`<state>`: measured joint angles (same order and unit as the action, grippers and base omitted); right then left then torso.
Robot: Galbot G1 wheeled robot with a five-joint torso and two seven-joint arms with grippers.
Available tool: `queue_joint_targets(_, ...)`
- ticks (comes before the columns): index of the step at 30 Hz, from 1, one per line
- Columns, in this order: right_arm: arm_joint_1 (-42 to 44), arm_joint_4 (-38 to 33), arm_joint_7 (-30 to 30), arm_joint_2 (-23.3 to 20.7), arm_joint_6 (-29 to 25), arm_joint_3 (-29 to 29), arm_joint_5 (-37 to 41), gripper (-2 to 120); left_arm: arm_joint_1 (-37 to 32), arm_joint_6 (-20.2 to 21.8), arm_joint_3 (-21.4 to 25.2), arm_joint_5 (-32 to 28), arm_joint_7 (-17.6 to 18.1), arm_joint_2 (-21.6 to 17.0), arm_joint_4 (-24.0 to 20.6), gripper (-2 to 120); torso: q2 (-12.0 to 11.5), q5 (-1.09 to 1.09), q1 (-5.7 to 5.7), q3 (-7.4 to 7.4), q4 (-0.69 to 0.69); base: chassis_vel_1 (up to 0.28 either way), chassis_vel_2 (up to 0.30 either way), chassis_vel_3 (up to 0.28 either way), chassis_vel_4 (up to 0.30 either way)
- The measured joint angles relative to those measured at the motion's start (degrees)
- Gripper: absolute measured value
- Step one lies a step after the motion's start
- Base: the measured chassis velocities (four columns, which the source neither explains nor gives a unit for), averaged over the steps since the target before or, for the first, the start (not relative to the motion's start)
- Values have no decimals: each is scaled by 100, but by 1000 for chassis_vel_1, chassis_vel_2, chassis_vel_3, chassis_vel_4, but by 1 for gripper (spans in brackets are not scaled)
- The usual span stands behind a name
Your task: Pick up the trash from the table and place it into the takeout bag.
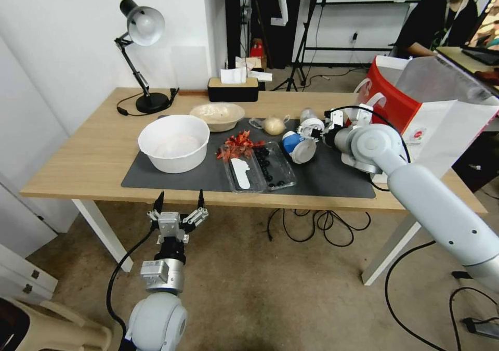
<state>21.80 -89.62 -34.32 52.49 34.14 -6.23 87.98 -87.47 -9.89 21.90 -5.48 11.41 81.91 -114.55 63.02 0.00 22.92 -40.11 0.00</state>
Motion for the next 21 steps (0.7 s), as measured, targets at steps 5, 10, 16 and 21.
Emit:
queue_joint_targets(5, -18, 210, 73, 136, -7, -12, 3, 100, 7, -11, 17, 3, 1, 5, 21, 100, 0, 0, 0, 0, 0, 0, 0, 0, 0)
queue_joint_targets(10, 0, 264, 96, 252, 2, -77, 4, 100, 17, -25, 27, 4, 4, 11, 39, 100, 0, 0, 0, 0, 0, 0, 0, 0, 0)
queue_joint_targets(16, 57, 273, 105, 320, 45, -95, -9, 86, 23, -59, 55, 2, 9, 10, 65, 100, 0, 0, 0, 0, 1, 0, 0, 0, 0)
queue_joint_targets(21, 130, 267, 130, 304, 54, -77, -30, 68, 37, -106, 64, -4, 12, 9, 95, 100, 0, -1, 0, 1, 0, 0, 0, 0, 0)
